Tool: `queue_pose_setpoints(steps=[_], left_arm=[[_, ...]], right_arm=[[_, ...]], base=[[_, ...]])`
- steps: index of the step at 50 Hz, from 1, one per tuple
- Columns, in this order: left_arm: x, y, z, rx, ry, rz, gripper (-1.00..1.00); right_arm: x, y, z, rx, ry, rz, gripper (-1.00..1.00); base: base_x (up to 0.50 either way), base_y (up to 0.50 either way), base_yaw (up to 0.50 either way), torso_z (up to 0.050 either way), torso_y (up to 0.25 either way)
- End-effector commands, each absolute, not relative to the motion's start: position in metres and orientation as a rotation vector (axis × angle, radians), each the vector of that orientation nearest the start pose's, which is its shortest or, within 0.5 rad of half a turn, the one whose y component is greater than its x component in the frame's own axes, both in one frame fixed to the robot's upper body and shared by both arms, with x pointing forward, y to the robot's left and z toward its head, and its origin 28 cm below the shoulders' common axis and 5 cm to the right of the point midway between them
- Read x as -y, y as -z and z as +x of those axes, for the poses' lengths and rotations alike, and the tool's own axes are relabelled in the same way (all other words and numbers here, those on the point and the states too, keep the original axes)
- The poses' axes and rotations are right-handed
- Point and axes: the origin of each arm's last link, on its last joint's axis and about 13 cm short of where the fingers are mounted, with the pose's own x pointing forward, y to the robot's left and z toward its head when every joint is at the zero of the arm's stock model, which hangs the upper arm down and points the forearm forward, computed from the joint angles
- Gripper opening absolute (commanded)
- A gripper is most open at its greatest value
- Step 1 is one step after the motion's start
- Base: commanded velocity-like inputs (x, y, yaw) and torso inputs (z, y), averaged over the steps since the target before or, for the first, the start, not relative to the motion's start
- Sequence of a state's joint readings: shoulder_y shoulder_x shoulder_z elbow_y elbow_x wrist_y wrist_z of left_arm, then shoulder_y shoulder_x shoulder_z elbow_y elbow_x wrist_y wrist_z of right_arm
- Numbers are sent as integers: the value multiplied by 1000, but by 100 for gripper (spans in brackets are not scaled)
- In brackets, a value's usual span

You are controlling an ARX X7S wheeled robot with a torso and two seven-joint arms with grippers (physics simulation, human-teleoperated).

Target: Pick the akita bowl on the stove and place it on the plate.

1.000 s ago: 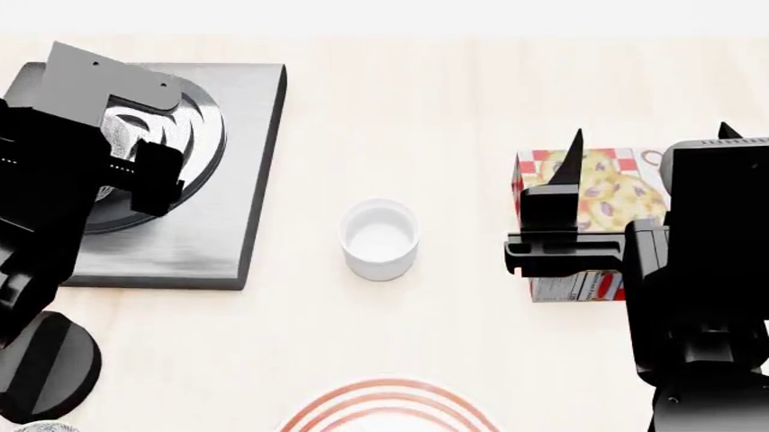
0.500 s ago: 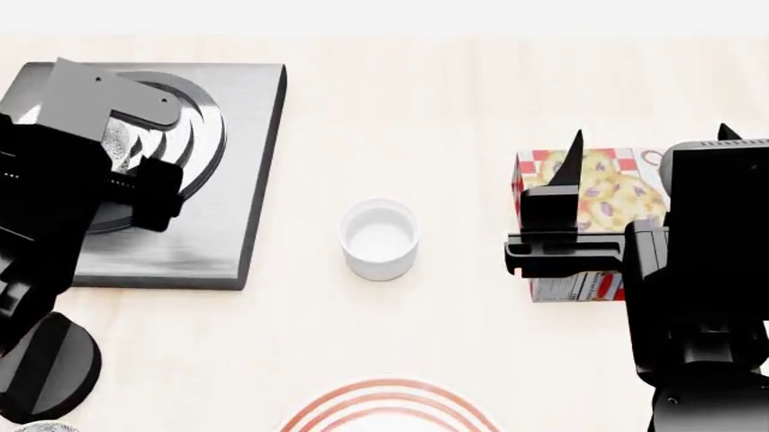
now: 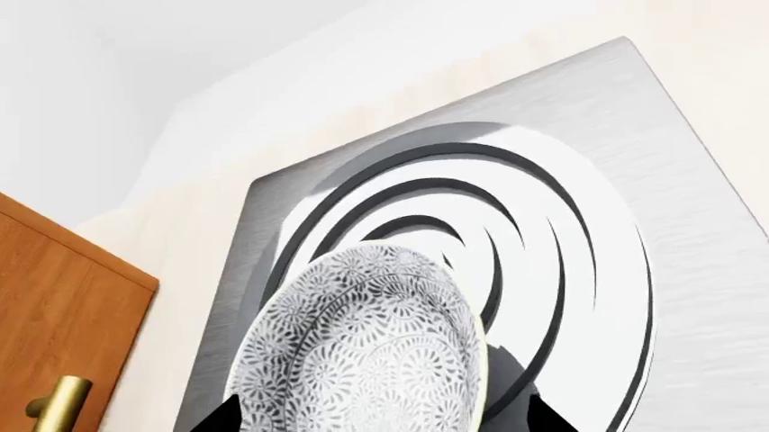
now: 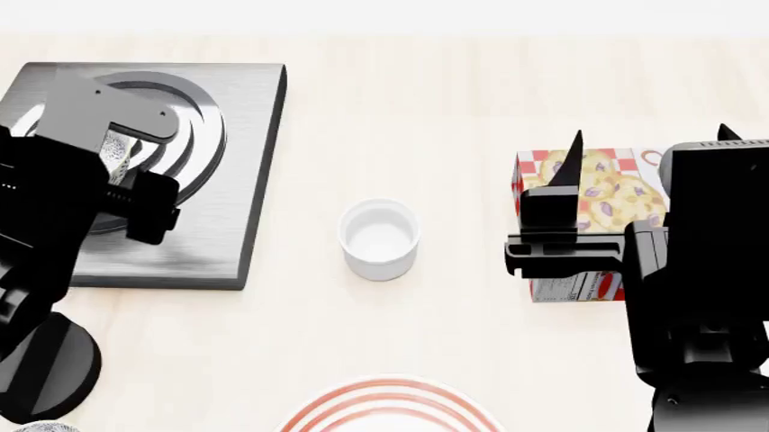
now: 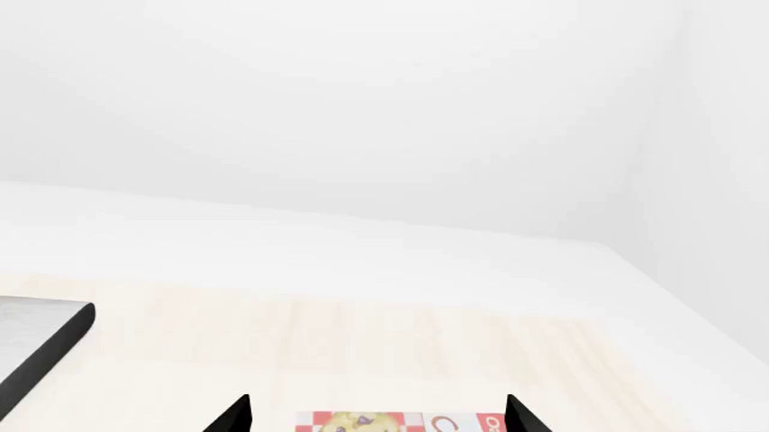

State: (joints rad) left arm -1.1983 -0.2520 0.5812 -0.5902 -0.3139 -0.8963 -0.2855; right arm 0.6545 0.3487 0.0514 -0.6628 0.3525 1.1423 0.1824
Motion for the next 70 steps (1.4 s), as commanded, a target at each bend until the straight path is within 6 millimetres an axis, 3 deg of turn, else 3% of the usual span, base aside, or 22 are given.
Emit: queue_pose_setpoints(steps=[1,70], left_arm=[[-229,-205,391,-365,-138,392,100],[-246,-202,390,-399,-114,437,100]], right_arm=[[152,-231,254,173,86,-110,100],[153,-230,254,169,85,-114,100]], base=[[0,0,0,0,0],[0,0,0,0,0]])
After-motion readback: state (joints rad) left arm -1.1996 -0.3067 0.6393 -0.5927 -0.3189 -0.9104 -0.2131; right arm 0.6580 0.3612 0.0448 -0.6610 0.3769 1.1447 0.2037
